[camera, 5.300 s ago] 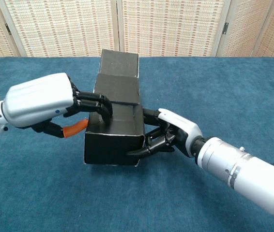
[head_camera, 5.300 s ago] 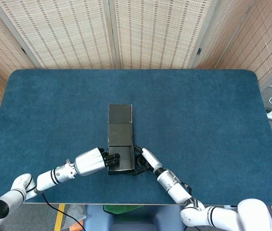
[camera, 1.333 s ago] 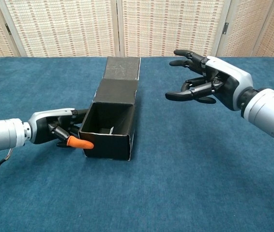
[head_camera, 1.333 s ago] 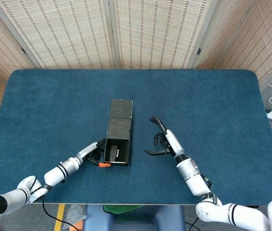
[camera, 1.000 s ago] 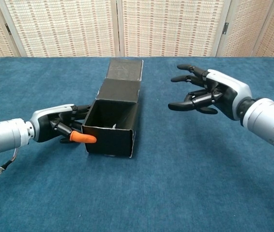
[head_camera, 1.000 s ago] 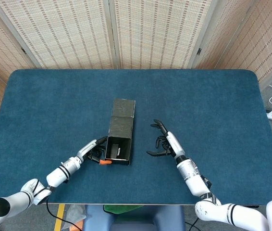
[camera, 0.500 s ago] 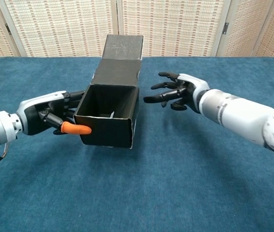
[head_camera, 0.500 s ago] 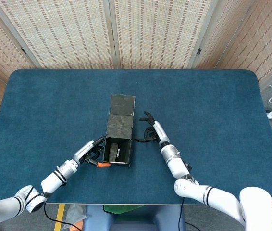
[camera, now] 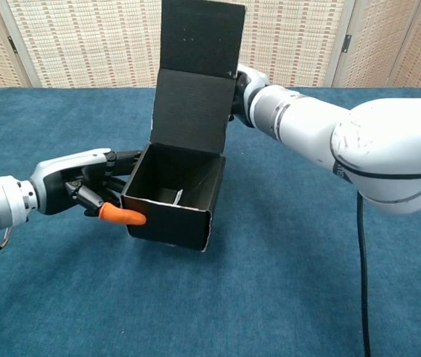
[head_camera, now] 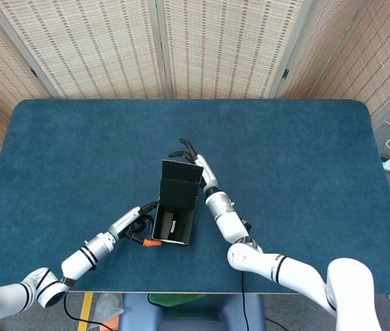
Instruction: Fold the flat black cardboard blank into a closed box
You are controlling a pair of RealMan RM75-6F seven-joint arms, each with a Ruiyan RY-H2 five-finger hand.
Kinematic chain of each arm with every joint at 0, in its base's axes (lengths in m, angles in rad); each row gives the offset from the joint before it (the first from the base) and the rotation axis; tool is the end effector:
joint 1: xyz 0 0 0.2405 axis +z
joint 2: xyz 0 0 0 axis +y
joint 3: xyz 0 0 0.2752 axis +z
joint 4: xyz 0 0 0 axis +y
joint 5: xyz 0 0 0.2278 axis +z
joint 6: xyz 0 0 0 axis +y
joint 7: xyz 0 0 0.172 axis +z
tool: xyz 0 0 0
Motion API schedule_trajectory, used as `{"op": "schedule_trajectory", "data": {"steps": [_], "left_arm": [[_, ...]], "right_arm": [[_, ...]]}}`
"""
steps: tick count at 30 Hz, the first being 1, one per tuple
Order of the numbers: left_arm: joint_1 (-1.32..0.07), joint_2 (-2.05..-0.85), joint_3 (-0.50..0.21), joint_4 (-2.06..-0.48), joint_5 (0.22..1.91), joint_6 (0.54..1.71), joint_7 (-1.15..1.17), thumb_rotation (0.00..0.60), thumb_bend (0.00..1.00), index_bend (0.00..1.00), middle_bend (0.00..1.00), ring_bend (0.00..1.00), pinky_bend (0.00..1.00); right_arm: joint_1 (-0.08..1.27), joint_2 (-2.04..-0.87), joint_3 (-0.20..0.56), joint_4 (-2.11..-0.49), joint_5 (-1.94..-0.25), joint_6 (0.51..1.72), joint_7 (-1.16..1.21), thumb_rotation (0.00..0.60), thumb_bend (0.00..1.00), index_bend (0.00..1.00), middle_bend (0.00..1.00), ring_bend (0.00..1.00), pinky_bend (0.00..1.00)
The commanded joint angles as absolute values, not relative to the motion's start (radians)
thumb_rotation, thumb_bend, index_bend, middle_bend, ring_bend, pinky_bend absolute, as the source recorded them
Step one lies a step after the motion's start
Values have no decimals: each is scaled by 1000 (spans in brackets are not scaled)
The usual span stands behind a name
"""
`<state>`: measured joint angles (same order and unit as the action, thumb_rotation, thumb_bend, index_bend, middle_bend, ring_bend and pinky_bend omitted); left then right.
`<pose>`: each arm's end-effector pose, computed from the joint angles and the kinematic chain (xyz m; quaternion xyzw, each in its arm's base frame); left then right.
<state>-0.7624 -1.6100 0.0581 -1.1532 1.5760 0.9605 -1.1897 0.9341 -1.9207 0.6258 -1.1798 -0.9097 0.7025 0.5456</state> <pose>-0.2001 0.3617 -0.0815 -0.5581 -0.6920 -0.4511 0.0784 -0.0240 -0.4535 -0.1071 0.3629 -0.7428 0.5540 0.0977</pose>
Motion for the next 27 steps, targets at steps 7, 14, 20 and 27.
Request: {"op": "schedule_trajectory", "data": {"steps": [7,14,20,27], "left_arm": [[-765,-1644,17,-1122,1477,858,-1173,600,221,490,516,635,933],[-739,-1675,-35,-1127,1368,814,-1046,600,221,419,468,639,927],[-710,-1709,-74,-1118,1284,812,-893,600,220,338,367,646,927],[-689,-1706,-86,-1135,1262,823,-745,600,215,72,160,647,927]], "right_arm": [[873,-1757,508,-1462,-1006,643,480,600,0,27,315,688,1000],[901,-1765,392,-1445,-1049,735,239,600,0,87,346,698,1000],[917,-1783,331,-1427,-1036,784,84,600,0,105,357,701,1000],[914,-1811,293,-1394,-1082,859,-5,600,0,105,355,701,1000]]}}
